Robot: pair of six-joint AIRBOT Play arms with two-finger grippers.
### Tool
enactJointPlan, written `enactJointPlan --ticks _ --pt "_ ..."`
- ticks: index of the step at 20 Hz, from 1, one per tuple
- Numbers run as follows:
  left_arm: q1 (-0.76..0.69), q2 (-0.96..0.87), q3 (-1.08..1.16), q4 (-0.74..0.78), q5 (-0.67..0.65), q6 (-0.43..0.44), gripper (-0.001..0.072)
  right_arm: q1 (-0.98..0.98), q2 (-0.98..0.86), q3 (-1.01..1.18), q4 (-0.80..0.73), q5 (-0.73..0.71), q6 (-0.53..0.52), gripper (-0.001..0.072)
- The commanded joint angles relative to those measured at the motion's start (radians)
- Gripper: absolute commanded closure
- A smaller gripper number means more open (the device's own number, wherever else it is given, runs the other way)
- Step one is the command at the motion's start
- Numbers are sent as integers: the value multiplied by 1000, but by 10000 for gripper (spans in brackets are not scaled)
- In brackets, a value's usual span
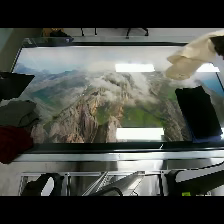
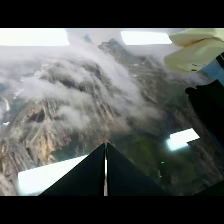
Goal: Fold the shirts.
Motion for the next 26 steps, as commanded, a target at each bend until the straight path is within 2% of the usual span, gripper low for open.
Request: enactJointPlan --ticks 1,4,8,14,17,18,19,20,26 --pt "1 0 0 1 0 3 693 -145 -9 4 -6 146 31 691" --pt "1 0 0 1 -1 3 693 -207 -13 3 -7 304 40 691" --pt "1 0 0 1 -4 19 693 -274 -3 3 -98 462 221 692" --pt "1 0 0 0 -12 19 693 -297 68 3 -597 742 554 691" --pt "1 0 0 1 -29 29 693 -297 82 0 -747 830 596 685" --pt "1 0 0 1 -42 31 693 -297 90 -11 -747 829 596 551" --pt "1 0 0 1 -56 38 693 -297 98 -24 -748 829 602 272" --pt "1 0 0 1 -67 38 693 -297 102 -27 -748 829 617 177" --pt "1 0 0 1 -90 37 693 -296 105 -27 -735 828 648 186"
